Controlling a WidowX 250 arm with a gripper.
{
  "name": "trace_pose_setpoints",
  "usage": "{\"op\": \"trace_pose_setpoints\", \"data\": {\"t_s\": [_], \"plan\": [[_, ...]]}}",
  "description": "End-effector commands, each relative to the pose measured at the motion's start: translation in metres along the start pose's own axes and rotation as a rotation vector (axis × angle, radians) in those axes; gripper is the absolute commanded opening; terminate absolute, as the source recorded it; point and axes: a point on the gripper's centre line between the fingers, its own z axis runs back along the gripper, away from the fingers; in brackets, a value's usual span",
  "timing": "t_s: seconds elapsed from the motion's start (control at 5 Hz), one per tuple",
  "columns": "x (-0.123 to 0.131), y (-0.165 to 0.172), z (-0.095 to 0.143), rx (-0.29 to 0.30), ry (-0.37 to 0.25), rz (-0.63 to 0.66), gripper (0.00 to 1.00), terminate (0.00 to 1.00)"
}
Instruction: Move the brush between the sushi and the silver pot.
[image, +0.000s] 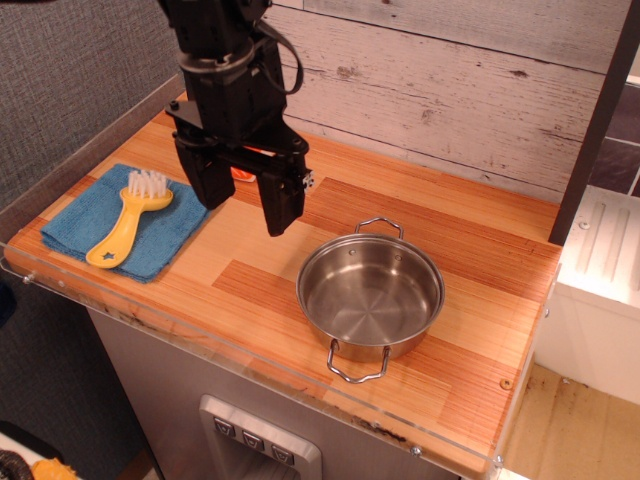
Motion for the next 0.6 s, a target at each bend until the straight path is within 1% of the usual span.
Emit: {"op": "trace_pose_setpoints", "data": {"t_s": [0.0, 0.2, 0.4], "plan": [[-0.011, 0.072, 0.026, 0.086, -0.044, 0.08, 1.0, 0.0], [-0.024, 0.103, 0.023, 0.119, -0.024, 0.128, 1.0, 0.0], [-0.029, 0.122, 0.011, 0.169, -0.006, 0.163, 1.0, 0.0]]}}
